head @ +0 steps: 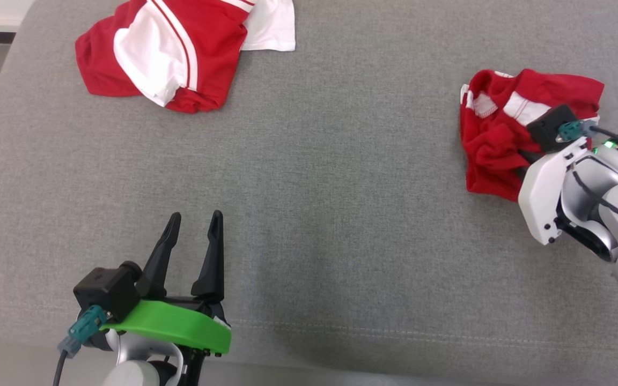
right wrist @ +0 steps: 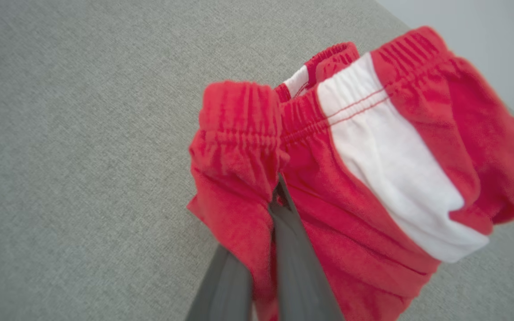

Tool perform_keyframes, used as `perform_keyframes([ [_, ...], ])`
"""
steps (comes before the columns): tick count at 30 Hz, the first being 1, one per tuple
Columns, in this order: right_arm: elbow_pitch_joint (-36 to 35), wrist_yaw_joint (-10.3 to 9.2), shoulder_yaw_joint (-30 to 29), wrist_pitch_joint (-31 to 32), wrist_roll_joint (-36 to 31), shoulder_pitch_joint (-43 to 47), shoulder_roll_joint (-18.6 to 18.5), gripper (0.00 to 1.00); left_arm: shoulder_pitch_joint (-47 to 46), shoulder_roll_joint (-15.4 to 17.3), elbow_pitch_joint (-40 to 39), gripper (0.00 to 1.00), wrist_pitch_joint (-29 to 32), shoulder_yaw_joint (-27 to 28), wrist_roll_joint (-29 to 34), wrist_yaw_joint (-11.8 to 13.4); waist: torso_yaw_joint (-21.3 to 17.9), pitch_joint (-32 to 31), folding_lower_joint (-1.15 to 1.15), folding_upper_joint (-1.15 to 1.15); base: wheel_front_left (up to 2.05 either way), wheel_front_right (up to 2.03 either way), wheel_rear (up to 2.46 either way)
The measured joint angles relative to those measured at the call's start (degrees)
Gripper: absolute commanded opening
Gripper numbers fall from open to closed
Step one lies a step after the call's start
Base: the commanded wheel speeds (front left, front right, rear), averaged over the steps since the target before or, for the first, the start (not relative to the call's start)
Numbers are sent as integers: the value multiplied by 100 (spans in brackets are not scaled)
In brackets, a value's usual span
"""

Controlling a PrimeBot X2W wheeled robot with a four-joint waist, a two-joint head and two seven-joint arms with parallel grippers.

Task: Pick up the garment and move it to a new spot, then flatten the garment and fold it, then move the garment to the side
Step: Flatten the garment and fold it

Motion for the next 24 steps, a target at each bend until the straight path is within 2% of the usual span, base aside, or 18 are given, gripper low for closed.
perform_keyframes([
  [3,-74,42,115,231,42,0,2,0,1,-1,12,100,-22,18,0,0,45,-62,0,0,0,0,0],
  [4,-108,42,120,275,67,0,1,18,1,-1,14,100,-42,18,0,0,51,-74,0,0,0,0,0],
  [5,-140,42,120,314,81,-1,-1,24,1,-1,19,100,-66,19,0,-1,54,-82,0,0,0,0,0],
  [6,-164,42,124,356,86,-1,-9,36,1,-1,25,100,-73,20,0,-20,52,-87,0,0,0,0,0],
  [7,-179,42,123,387,100,-1,-18,95,1,-3,34,100,-76,20,-1,-24,49,-90,0,0,0,0,0],
  [8,-204,42,112,392,127,-1,-29,100,1,-4,43,100,-91,21,-2,-25,43,-94,0,0,0,0,0],
  [16,-460,42,108,566,242,-51,-51,100,8,-7,66,100,-167,143,-9,-25,-105,-102,0,0,0,0,0],
  [24,-886,24,-78,442,493,-23,31,100,5,104,-5,100,-163,163,12,-25,-369,-117,0,0,0,0,0],
])
